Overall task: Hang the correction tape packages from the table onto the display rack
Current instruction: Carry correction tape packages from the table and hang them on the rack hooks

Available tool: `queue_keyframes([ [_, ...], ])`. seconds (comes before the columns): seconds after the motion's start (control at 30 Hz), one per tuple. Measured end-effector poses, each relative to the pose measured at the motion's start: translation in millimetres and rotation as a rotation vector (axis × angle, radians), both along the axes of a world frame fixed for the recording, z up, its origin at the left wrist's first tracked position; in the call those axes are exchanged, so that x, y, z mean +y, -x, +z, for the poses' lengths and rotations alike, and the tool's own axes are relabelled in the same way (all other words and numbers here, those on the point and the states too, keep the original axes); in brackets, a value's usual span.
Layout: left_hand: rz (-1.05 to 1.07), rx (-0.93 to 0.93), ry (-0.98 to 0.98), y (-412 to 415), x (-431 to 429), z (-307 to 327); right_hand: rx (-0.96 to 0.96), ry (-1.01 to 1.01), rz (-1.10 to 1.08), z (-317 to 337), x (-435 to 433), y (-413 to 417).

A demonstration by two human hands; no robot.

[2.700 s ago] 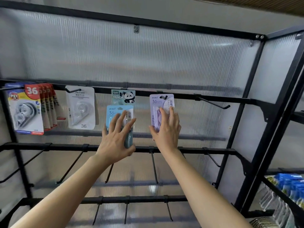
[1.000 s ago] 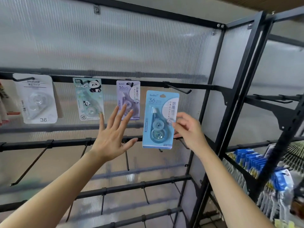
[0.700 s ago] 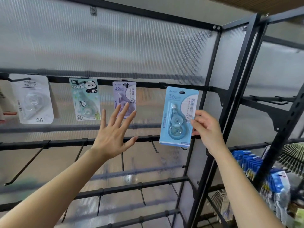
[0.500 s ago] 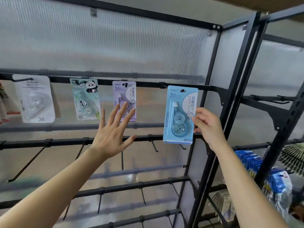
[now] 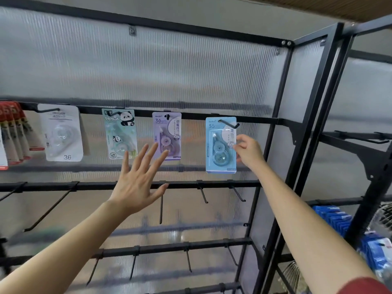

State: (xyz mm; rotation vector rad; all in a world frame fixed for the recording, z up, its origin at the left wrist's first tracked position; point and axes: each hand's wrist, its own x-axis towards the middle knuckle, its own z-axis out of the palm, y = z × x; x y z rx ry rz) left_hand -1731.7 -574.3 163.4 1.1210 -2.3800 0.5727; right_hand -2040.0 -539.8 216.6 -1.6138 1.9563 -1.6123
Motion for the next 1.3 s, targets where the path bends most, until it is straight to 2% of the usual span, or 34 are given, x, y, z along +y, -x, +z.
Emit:
queue_keyframes([
  [0.23,0.014,0.028,-0.04,-7.9,-2.5,-0.9,-0.011,-0.113,-0.08,12.3,-38.5,0.9],
  [0.4,0.038,0.025,-0.052,-15.7,-7.1,-5.7,-0.097,-0.161,-0.117,10.4,-49.6,-0.9],
  [0.63,0.072,0.06,-0.065,-25.6,-3.1,-15.0,0.202,-0.143,-0.309,-15.3,-20.9,-20.1],
  [1.1,0.143,0.17,-0.145,-91.2,56.4,-42.3,0.672,-0.291,-0.028,-81.1,77.1,-170.1],
  [1.3,0.249,0.222,-0.199,-176.9,125.8,-61.3,0.665,-0.302,0.113,-100.4,114.0,-262.6],
])
